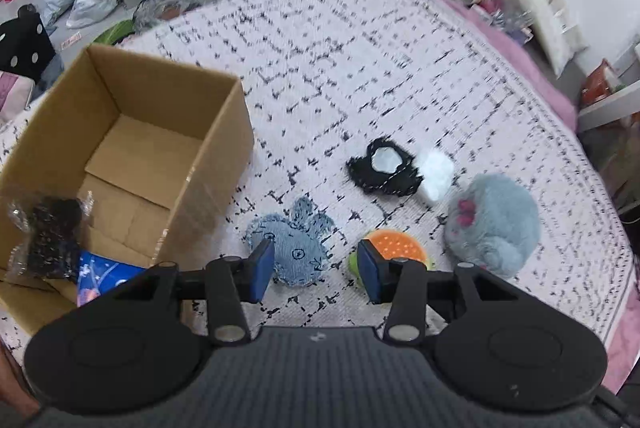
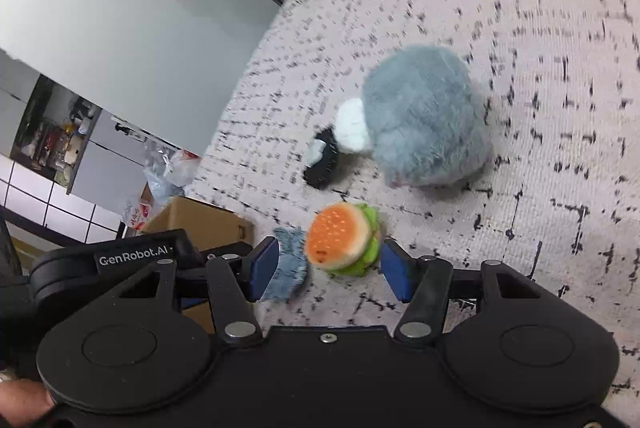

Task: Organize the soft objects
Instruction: 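Grasp the denim rabbit patch with the left gripper while the right grasps the burger plush, then carry the denim patch and burger plush into the box and release both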

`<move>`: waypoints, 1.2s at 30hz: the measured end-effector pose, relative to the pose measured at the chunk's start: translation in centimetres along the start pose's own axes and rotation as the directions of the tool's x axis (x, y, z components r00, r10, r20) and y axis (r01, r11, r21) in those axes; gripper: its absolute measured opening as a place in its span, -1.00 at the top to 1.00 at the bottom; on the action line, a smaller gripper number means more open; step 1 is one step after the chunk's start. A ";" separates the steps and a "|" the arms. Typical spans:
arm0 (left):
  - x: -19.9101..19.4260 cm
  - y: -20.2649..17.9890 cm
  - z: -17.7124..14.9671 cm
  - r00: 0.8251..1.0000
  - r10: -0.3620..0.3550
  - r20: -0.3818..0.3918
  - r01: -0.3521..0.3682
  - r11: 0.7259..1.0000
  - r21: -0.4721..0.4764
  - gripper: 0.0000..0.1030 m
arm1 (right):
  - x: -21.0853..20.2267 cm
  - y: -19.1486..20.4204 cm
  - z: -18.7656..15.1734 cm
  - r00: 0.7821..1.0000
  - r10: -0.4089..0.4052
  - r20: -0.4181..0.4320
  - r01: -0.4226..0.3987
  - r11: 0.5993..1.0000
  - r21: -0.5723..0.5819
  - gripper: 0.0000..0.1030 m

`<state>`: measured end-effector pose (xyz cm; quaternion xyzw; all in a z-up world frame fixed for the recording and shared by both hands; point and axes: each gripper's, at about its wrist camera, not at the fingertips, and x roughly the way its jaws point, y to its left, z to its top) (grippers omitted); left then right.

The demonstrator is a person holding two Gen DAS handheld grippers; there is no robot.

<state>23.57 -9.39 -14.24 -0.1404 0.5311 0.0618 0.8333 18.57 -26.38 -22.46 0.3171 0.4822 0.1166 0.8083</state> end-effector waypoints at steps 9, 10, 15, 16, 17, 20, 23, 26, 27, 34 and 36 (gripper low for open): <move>4.1 0.4 0.5 0.995 0.081 -0.053 -0.083 0.996 -0.040 0.13 | 2.7 -0.5 0.3 0.999 -0.026 -0.036 0.025 0.999 -0.026 -0.06; 4.5 0.6 0.5 0.995 0.081 -0.065 -0.084 0.996 -0.042 0.14 | 2.8 -0.5 0.4 0.999 -0.022 -0.038 0.021 0.999 -0.030 -0.06; 5.8 0.7 -0.2 0.993 0.081 -0.085 -0.085 0.996 -0.042 0.14 | 3.8 -0.3 0.4 0.999 -0.031 -0.042 0.028 0.998 -0.057 0.08; 5.9 0.8 -0.3 0.994 0.075 -0.082 -0.079 0.996 -0.051 0.17 | 4.0 -0.2 0.4 0.998 -0.036 -0.047 0.033 0.997 -0.065 0.32; 6.0 0.9 -0.3 0.994 0.072 -0.080 -0.077 0.995 -0.060 0.22 | 4.2 -0.3 0.3 0.997 -0.041 -0.059 0.037 0.997 -0.067 0.44; 5.6 0.9 -0.3 0.996 0.059 -0.062 -0.062 0.997 -0.052 0.47 | 4.0 -0.8 0.4 0.998 -0.031 -0.056 0.029 0.999 -0.032 0.53; 4.6 0.8 -0.2 0.999 0.010 -0.046 -0.013 0.998 -0.058 0.57 | 3.2 -0.9 0.5 0.998 -0.047 -0.041 0.046 0.999 -0.023 0.58; 2.9 0.7 -0.2 1.000 -0.015 -0.014 0.014 0.999 -0.048 0.58 | 2.0 -0.6 0.4 0.998 -0.057 -0.030 0.056 0.998 -0.035 0.60; 2.3 0.8 -0.2 0.999 -0.032 -0.006 0.031 0.998 -0.046 0.58 | 1.6 -0.3 0.3 0.998 -0.066 -0.019 0.065 0.997 -0.044 0.60; -1.2 1.5 -0.5 0.994 -0.103 0.025 0.104 0.994 -0.037 0.57 | -2.0 1.5 -0.2 0.994 -0.094 0.061 0.097 0.993 -0.059 0.60; -2.1 1.8 -0.6 0.992 -0.119 0.030 0.120 0.992 -0.031 0.57 | -2.8 2.0 -0.5 0.992 -0.106 0.068 0.109 0.993 -0.050 0.60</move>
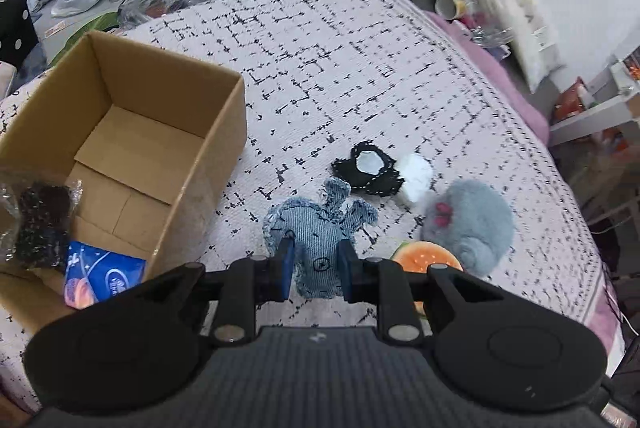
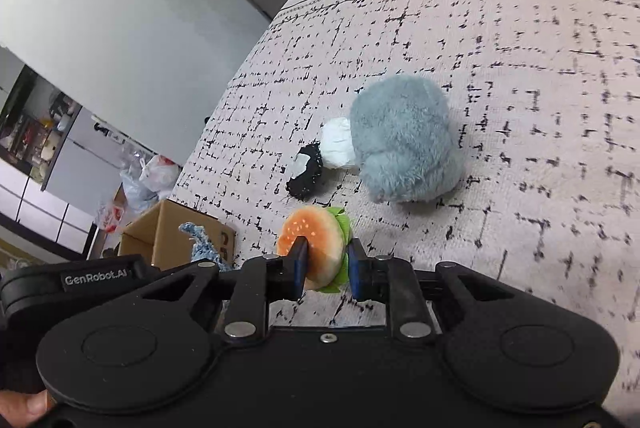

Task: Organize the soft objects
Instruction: 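Carry the denim patch and burger plush into the box and release both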

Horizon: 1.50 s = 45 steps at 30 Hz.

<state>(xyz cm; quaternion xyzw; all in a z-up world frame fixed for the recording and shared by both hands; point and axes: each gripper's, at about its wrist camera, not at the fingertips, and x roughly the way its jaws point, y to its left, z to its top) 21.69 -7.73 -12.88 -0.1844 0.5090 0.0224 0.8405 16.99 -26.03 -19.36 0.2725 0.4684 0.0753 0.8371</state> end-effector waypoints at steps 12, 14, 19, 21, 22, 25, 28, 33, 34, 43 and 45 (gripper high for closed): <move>-4.6 1.4 -0.3 0.997 -0.068 0.030 0.067 0.997 0.046 0.57 | -4.5 4.0 -1.7 0.994 -0.054 0.091 0.058 0.998 -0.036 0.60; -5.1 1.7 -0.4 0.996 -0.084 0.027 0.083 0.996 0.041 0.57 | -5.1 4.6 -2.0 0.992 -0.074 0.101 0.078 0.996 -0.039 0.59; -6.6 2.5 -0.4 0.993 -0.114 0.036 0.111 0.992 0.061 0.57 | -6.3 6.1 -2.6 0.986 -0.102 0.134 0.109 0.993 -0.041 0.60; -7.0 2.8 -0.2 0.993 -0.114 0.042 0.111 0.991 0.072 0.57 | -6.7 6.7 -2.9 0.983 -0.107 0.149 0.114 0.993 -0.039 0.60; -7.3 3.0 -0.2 0.992 -0.115 0.046 0.111 0.991 0.076 0.57 | -6.9 7.0 -3.0 0.982 -0.106 0.156 0.113 0.993 -0.039 0.60; -8.0 3.5 0.1 0.992 -0.115 0.058 0.110 0.990 0.087 0.57 | -7.3 8.1 -3.3 0.981 -0.093 0.169 0.101 0.994 -0.042 0.60; -8.9 4.2 0.5 0.990 -0.119 0.074 0.112 0.989 0.093 0.56 | -7.5 9.4 -3.4 0.981 -0.081 0.179 0.093 0.994 -0.063 0.59; -10.0 5.9 1.2 0.989 -0.115 0.096 0.108 0.991 0.075 0.56 | -7.5 11.7 -3.4 0.979 -0.069 0.193 0.088 0.992 -0.092 0.60; -10.2 6.3 1.4 0.988 -0.113 0.101 0.106 0.992 0.071 0.56 | -7.4 12.1 -3.4 0.979 -0.065 0.193 0.085 0.991 -0.099 0.60; -10.7 10.4 3.3 0.991 -0.086 0.106 0.085 0.996 0.009 0.55 | -6.0 15.8 -3.6 0.986 -0.017 0.167 0.041 0.989 -0.145 0.59; -10.5 11.2 3.6 0.992 -0.078 0.102 0.079 0.997 -0.006 0.55 | -5.3 16.4 -3.6 0.988 -0.012 0.153 0.035 0.988 -0.148 0.59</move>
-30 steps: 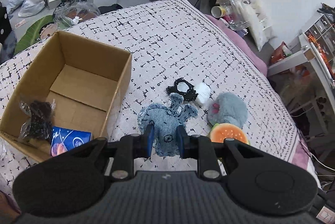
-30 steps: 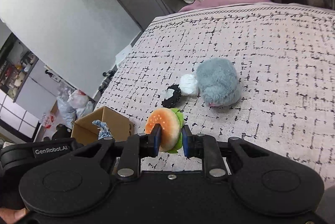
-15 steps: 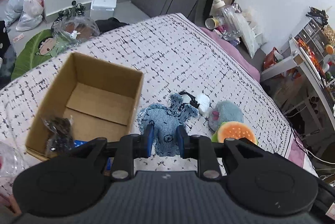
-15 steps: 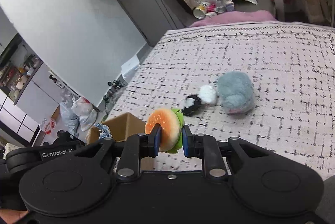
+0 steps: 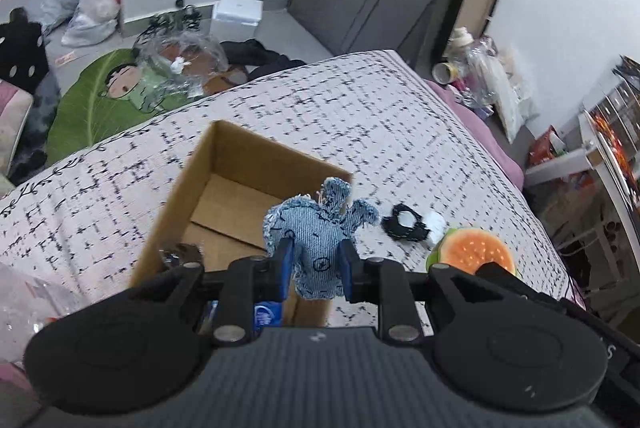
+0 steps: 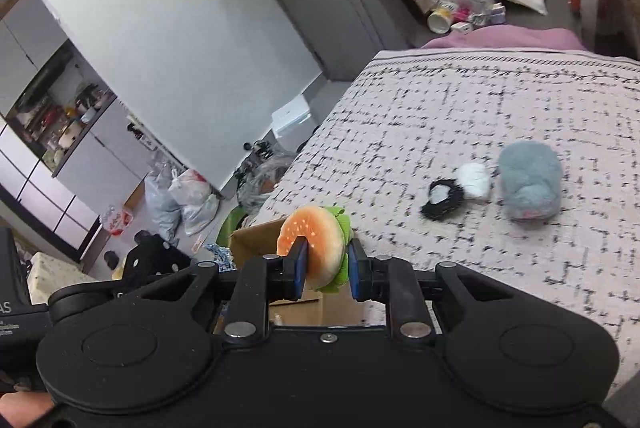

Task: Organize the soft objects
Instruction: 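Carry the denim patch and burger plush into the box and release both, then grasp the grey fluffy plush with the right gripper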

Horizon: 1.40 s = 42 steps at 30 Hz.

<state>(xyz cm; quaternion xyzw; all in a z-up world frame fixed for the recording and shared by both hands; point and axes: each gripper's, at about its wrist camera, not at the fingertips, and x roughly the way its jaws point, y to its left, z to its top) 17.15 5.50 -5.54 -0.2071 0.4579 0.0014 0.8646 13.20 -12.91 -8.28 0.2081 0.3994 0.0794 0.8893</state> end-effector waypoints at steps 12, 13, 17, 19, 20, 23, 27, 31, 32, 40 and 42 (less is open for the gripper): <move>1.1 3.4 1.6 0.999 0.032 -0.035 -0.034 0.998 -0.056 0.51 | 3.5 2.9 -0.6 0.996 0.020 -0.084 -0.022 1.000 -0.021 0.59; 1.2 3.6 1.8 0.998 0.038 -0.040 -0.041 0.997 -0.060 0.50 | 3.7 3.2 -0.6 0.996 0.023 -0.091 -0.025 0.999 -0.021 0.59; 1.6 4.5 2.2 0.995 0.066 -0.075 -0.073 0.993 -0.098 0.40 | 4.6 3.8 -0.7 0.992 0.040 -0.122 -0.043 0.999 -0.022 0.55; 1.8 4.9 2.4 0.992 0.068 -0.103 -0.080 0.990 -0.118 0.23 | 5.2 3.9 -0.7 0.988 0.053 -0.143 -0.056 0.998 -0.017 0.43; 1.8 5.0 2.5 0.992 0.066 -0.104 -0.079 0.989 -0.122 0.08 | 5.5 3.9 -0.7 0.987 0.053 -0.154 -0.055 0.998 -0.011 0.39; 1.1 5.2 2.7 0.993 0.090 -0.079 -0.100 0.987 -0.123 -0.07 | 5.9 3.7 -0.6 0.982 0.068 -0.175 -0.069 0.998 -0.001 0.13; 0.4 5.5 3.4 0.992 0.109 -0.066 -0.117 0.984 -0.136 -0.11 | 5.1 3.2 0.0 0.986 0.052 -0.159 -0.053 0.999 -0.005 -0.07; 0.0 4.8 3.7 0.991 0.128 -0.046 -0.133 0.983 -0.127 -0.28 | 4.2 1.8 0.8 0.989 0.024 -0.144 -0.024 1.000 0.000 -0.30; -0.1 4.5 3.7 0.990 0.131 -0.042 -0.135 0.983 -0.123 -0.30 | 3.7 1.3 1.1 0.991 0.010 -0.133 -0.010 1.000 0.001 -0.40; 0.7 0.7 3.1 0.990 0.130 -0.051 -0.133 0.990 -0.053 -0.34 | 1.4 -3.2 2.6 0.992 -0.081 -0.095 0.082 0.997 0.006 -0.57; 1.0 -0.5 2.9 0.991 0.124 -0.052 -0.126 0.991 -0.035 -0.34 | 0.9 -4.2 2.8 0.992 -0.092 -0.089 0.094 0.996 0.010 -0.58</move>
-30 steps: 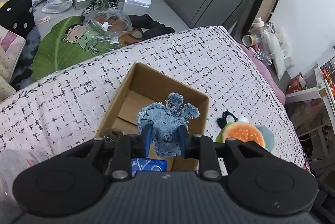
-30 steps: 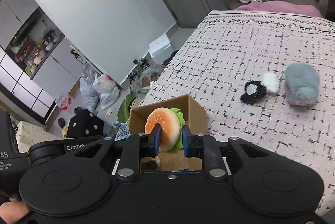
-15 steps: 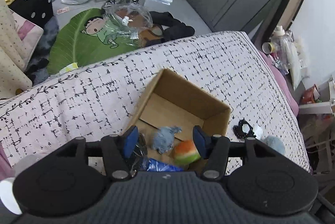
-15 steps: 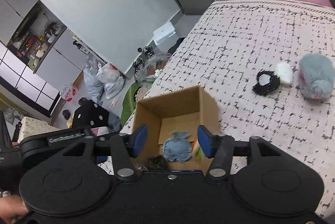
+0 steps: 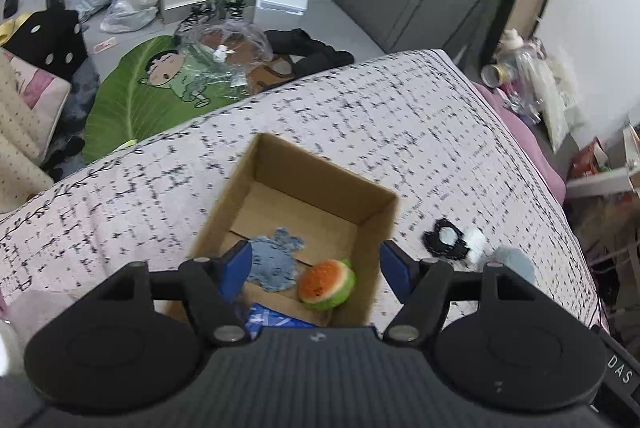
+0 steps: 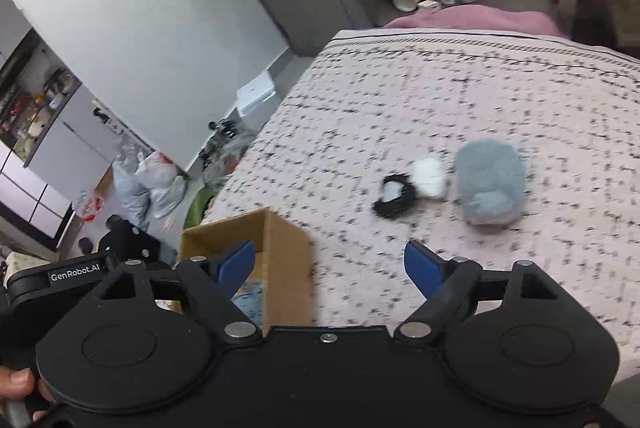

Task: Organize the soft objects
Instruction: 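Grasp the grey fluffy plush with the right gripper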

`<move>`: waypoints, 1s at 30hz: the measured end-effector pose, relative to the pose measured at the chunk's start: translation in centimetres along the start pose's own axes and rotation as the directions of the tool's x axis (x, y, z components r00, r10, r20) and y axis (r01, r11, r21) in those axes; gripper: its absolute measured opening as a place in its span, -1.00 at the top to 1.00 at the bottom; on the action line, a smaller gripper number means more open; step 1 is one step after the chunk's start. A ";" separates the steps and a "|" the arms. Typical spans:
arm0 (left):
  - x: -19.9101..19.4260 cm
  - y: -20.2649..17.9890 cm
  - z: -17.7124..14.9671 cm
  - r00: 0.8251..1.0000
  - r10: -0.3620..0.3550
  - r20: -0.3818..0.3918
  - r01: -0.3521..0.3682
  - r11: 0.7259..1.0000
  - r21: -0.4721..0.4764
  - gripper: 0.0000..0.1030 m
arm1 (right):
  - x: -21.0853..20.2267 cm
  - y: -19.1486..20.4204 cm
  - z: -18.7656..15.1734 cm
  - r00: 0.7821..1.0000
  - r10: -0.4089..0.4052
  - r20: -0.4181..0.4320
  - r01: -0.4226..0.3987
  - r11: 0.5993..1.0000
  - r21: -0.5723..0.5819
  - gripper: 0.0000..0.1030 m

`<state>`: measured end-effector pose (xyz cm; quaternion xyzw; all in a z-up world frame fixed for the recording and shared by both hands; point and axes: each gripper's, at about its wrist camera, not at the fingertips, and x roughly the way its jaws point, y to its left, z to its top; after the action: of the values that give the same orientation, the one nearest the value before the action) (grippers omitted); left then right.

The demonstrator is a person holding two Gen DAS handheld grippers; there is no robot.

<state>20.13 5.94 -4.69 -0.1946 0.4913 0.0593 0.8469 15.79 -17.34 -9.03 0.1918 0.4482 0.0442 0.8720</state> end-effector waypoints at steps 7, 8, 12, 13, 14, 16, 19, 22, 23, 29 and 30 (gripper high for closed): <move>0.6 -3.6 -0.8 1.000 -0.007 -0.008 0.007 0.999 0.036 -0.34 | -1.1 -3.1 0.8 0.999 -0.026 0.024 0.026 1.000 -0.001 -0.61; 0.7 -4.0 -0.9 1.000 -0.008 -0.010 0.008 0.999 0.041 -0.34 | -1.3 -3.5 0.9 0.999 -0.029 0.029 0.029 1.000 -0.004 -0.61; 1.2 -5.6 -1.4 1.000 -0.003 -0.014 0.003 0.999 0.052 -0.34 | -1.5 -5.1 1.2 0.999 -0.020 0.037 0.021 1.000 -0.005 -0.55; 1.4 -6.1 -1.5 1.000 -0.004 -0.016 0.005 0.998 0.055 -0.34 | -1.6 -5.6 1.3 0.999 -0.015 0.039 0.015 1.000 -0.002 -0.48; 1.5 -6.4 -1.6 1.000 -0.005 -0.016 0.006 0.998 0.059 -0.34 | -1.6 -6.0 1.4 0.999 -0.011 0.041 0.011 1.000 0.000 -0.39; 1.8 -7.3 -1.9 1.000 -0.005 -0.017 0.006 0.998 0.069 -0.34 | -1.6 -7.0 1.6 0.999 0.001 0.044 -0.001 1.000 0.012 -0.22; 2.3 -8.7 -2.3 0.999 -0.015 -0.029 0.017 0.995 0.095 -0.34 | -1.6 -8.6 1.8 0.998 0.012 0.054 -0.014 0.999 0.040 0.16; 2.7 -10.1 -2.8 0.999 -0.014 -0.031 0.018 0.991 0.130 -0.34 | -1.3 -10.5 2.0 0.998 0.013 0.062 -0.018 0.996 0.087 0.45; 2.7 -10.6 -2.9 1.000 -0.014 -0.027 0.017 0.990 0.141 -0.34 | -1.1 -11.3 2.1 0.998 0.010 0.068 -0.017 0.994 0.109 0.51; 3.9 -13.4 -3.2 1.000 -0.012 -0.027 0.017 0.984 0.179 -0.34 | -0.2 -14.6 2.5 0.997 -0.020 0.070 0.006 0.982 0.187 0.57; 4.1 -13.8 -3.2 1.000 -0.011 -0.027 0.016 0.984 0.180 -0.34 | 0.1 -15.1 2.7 0.997 -0.027 0.068 0.013 0.980 0.201 0.57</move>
<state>23.61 -8.33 -5.88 -0.1213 0.5044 0.0064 0.8549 16.56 -32.03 -13.36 0.2755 0.4214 -0.0166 0.8638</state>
